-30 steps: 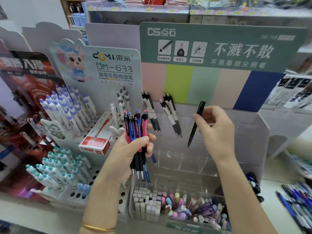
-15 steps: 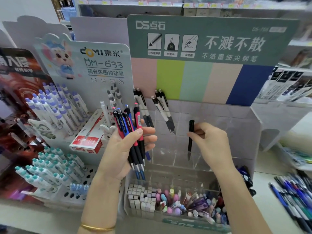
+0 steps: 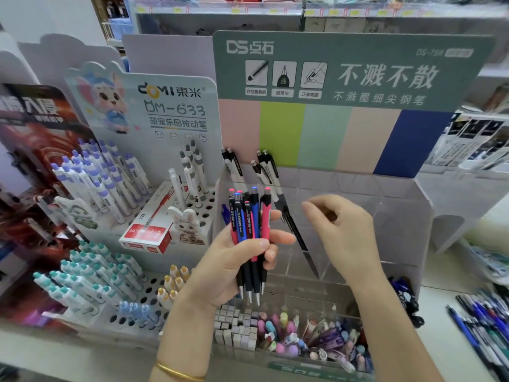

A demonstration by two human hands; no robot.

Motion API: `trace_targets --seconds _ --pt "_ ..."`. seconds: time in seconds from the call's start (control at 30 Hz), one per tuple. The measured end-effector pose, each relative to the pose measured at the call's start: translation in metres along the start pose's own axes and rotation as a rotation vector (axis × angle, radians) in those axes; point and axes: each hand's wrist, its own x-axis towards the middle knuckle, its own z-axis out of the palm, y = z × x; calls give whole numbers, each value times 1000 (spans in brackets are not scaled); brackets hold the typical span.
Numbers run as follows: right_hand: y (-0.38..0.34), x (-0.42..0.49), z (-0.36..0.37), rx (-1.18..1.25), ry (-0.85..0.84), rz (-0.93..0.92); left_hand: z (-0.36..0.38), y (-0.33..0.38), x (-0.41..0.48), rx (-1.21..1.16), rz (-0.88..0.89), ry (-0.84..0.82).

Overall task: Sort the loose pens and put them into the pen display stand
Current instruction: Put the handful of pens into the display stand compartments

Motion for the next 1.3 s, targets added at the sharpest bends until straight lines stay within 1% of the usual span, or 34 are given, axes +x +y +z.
trace_targets --seconds 0.07,0.13,0.17,0.23,0.3,0.33,0.4,0.47,0.5,0.53,0.6,0.7,0.8,0.87,0.93,1.0,1.07,1.17,1.3 --pt "-24 2 -1 260 -153 49 1 0 0 -10 -21 -63" --pt "-39 4 1 440 -319 128 4 1 0 -24 -39 -106" --pt "-44 6 2 475 -366 149 4 1 1 -29 -42 -113" --pt "-46 8 2 453 -409 126 4 3 0 -48 -43 -129" --pt "-45 10 4 429 -420 95 4 5 -1 -70 -44 -157" --pt "-43 10 6 433 -399 91 5 7 -2 -64 -46 -151" --pt "-42 10 11 433 -281 78 5 8 -2 -29 -59 -85" --pt "-41 11 13 361 -121 6 4 7 -2 16 -72 -2" --pt "-40 12 12 376 -85 -7 4 6 -2 29 -75 26" --pt "-40 13 10 415 -89 -5 4 6 -1 43 -72 46" --pt "-40 15 7 443 -151 -1 5 5 0 92 -50 77" --pt "-41 15 4 364 -272 -34 4 3 3 180 -13 145" --pt "-41 11 6 408 -429 -2 4 2 5 210 18 105" --pt "-40 9 9 412 -426 18 5 3 6 213 27 83" --pt "-40 9 13 356 -383 6 8 3 7 270 41 87" --pt "-40 13 15 329 -377 5 10 4 8 317 46 89" --pt "-41 17 14 337 -399 10 13 5 10 328 48 66" --pt "-41 23 11 287 -450 3 12 5 13 355 45 35" --pt "-37 27 8 456 -475 115 14 9 13 270 34 37"
